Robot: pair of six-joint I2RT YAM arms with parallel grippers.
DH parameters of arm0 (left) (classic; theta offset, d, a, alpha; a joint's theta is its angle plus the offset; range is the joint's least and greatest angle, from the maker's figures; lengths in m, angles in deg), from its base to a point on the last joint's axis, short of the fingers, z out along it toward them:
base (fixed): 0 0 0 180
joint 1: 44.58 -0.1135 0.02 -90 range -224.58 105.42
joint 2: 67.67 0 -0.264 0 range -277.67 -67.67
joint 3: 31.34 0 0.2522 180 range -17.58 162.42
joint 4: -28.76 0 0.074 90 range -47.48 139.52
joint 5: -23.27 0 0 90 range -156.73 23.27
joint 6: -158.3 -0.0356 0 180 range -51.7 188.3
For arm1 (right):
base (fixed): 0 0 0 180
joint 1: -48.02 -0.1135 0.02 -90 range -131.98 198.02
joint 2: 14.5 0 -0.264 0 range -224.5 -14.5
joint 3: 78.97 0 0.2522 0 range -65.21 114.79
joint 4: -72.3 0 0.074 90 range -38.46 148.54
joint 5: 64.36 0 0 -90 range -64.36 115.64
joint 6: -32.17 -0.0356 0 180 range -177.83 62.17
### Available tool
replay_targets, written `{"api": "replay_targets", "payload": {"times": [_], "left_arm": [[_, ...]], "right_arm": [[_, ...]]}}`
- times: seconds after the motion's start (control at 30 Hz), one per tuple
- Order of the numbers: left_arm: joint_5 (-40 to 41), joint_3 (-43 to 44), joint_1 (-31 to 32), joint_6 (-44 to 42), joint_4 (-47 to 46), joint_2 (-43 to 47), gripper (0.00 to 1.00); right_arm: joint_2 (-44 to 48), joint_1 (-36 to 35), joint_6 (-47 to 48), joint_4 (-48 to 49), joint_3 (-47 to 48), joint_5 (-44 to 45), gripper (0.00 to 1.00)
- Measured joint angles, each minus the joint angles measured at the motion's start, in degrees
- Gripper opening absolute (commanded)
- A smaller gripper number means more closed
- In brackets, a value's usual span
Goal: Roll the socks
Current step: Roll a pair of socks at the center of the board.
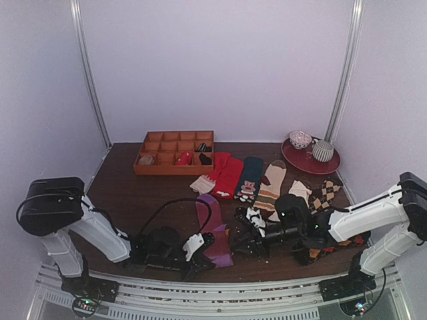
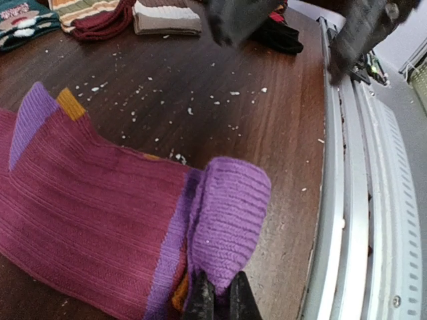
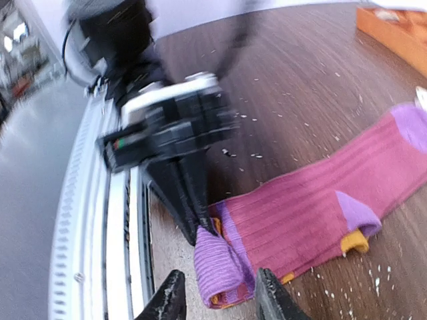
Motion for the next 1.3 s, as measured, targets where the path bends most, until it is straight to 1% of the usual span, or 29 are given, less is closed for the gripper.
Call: {"api": "replay_targets", "payload": {"times": [0.13, 0.2, 0.37, 0.6, 0.83, 0.93, 1.0, 1.07, 1.13, 1.2, 1.27, 1.3], "left_arm": [[-5.9, 0.0, -2.6, 3.4, -0.1, -0.6, 0.00], [-7.9, 0.0, -3.5, 4.1, -0.2, -0.9, 0.00], [-11.7, 0.1, -5.1, 5.0, -1.0, -2.0, 0.00], [-13.4, 0.2, -5.5, 5.1, -1.9, -2.7, 0.00], [-13.5, 0.2, -5.5, 5.0, -1.9, -2.7, 0.00], [-13.6, 0.3, -5.5, 5.0, -1.9, -2.8, 0.00], [-14.0, 0.5, -5.6, 5.0, -1.9, -3.0, 0.00], [-14.2, 0.5, -5.6, 5.0, -1.9, -3.1, 0.00], [-14.3, 0.7, -5.6, 5.0, -1.9, -3.1, 0.01], [-14.3, 1.1, -5.6, 5.0, -1.8, -3.2, 0.09], [-14.1, 1.4, -5.7, 4.7, -1.3, -3.2, 0.26], [-13.9, 1.4, -5.7, 4.6, -1.1, -3.1, 0.39]], "right_arm": [[-0.9, -7.3, 12.2, 0.4, -0.4, 7.4, 0.37], [-1.9, -9.5, 16.7, -0.1, -0.1, 9.5, 0.38], [-4.9, -11.0, 25.3, -2.3, 1.0, 13.4, 0.38], [-9.3, -12.9, 30.3, -3.4, 2.9, 18.5, 0.37], [-11.7, -13.2, 30.8, -3.0, 3.2, 21.0, 0.36], [-12.9, -13.3, 30.5, -2.6, 3.2, 21.6, 0.30], [-13.3, -13.3, 30.4, -2.3, 3.5, 21.9, 0.21], [-13.8, -13.3, 30.1, -2.2, 3.8, 22.4, 0.09], [-14.3, -13.3, 28.7, -2.2, 4.1, 22.7, 0.03], [-14.3, -13.3, 27.6, -2.7, 4.6, 22.6, 0.02], [-14.4, -13.1, 25.6, -3.4, 5.0, 22.1, 0.02], [-14.4, -12.9, 24.3, -4.0, 5.4, 21.5, 0.02]]}}
